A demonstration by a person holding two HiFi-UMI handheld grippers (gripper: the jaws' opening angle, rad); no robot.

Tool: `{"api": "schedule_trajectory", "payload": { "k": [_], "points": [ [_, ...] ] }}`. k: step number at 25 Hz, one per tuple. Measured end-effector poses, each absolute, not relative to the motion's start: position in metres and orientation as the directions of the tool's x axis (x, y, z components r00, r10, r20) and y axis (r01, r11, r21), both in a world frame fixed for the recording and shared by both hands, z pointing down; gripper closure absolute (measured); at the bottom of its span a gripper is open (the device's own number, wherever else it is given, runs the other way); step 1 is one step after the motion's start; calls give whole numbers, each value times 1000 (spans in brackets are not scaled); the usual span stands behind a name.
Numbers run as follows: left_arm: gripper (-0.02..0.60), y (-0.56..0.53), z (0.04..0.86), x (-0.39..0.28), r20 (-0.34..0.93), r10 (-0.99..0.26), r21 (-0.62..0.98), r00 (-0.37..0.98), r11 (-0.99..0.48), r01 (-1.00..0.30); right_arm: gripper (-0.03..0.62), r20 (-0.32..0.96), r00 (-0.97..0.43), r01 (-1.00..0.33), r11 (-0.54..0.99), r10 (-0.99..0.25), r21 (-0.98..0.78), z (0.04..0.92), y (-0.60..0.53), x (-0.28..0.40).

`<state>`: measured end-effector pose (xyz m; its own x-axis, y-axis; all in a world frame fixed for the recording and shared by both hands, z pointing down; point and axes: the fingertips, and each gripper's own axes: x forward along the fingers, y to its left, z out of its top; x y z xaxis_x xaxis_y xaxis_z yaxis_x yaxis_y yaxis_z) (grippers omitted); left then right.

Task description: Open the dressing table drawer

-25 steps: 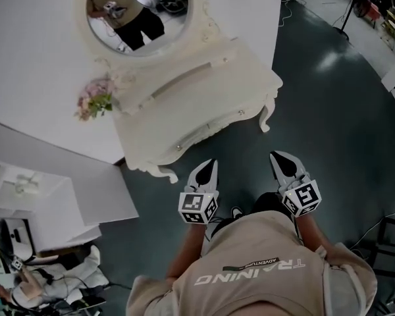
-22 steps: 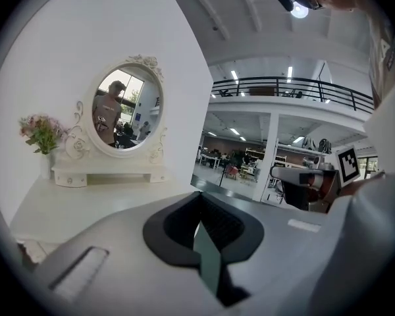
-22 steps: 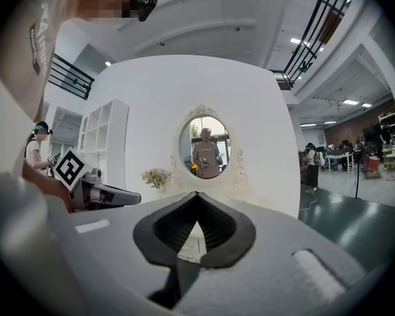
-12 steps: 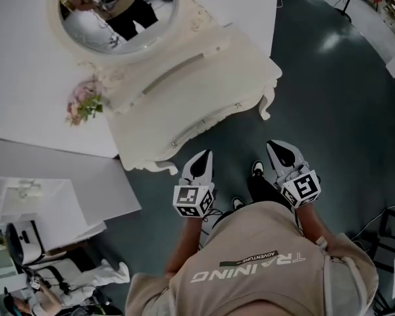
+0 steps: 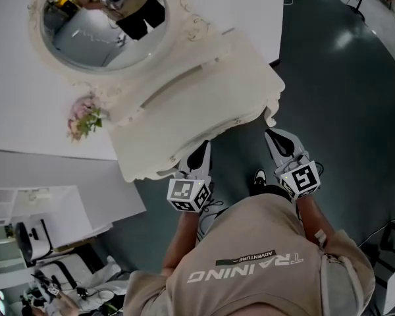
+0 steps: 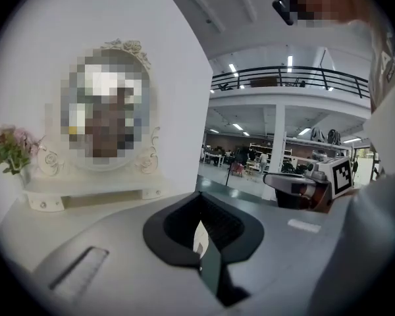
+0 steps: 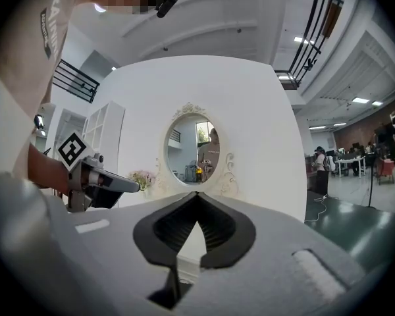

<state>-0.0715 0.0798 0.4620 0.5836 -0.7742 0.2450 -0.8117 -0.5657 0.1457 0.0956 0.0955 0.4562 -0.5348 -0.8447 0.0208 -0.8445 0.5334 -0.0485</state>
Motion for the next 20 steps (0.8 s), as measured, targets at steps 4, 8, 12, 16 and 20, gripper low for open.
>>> {"api": "schedule_trajectory", "payload": {
  "k": [4,8,12,16,20],
  "points": [
    [563,61,464,-67,244,-808,175,536,-506,-844,592,39,-561,-828,561,-827,-25,455,77,107],
    [563,49,467,-65,251,-835,190,489,-453,-871,592,61,-594,-804,594,-802,-16,460,53,116],
    [563,44,472,-71,280,-843,182,460,-424,-887,592,54,-615,-788,614,-786,-40,461,34,116],
    [563,30,480,-75,304,-844,173,442,-408,-897,592,61,-635,-772,632,-770,-61,470,17,105],
    [563,11,484,-78,302,-842,181,446,-409,-894,592,84,-648,-762,646,-757,-58,474,5,95]
  ]
}}
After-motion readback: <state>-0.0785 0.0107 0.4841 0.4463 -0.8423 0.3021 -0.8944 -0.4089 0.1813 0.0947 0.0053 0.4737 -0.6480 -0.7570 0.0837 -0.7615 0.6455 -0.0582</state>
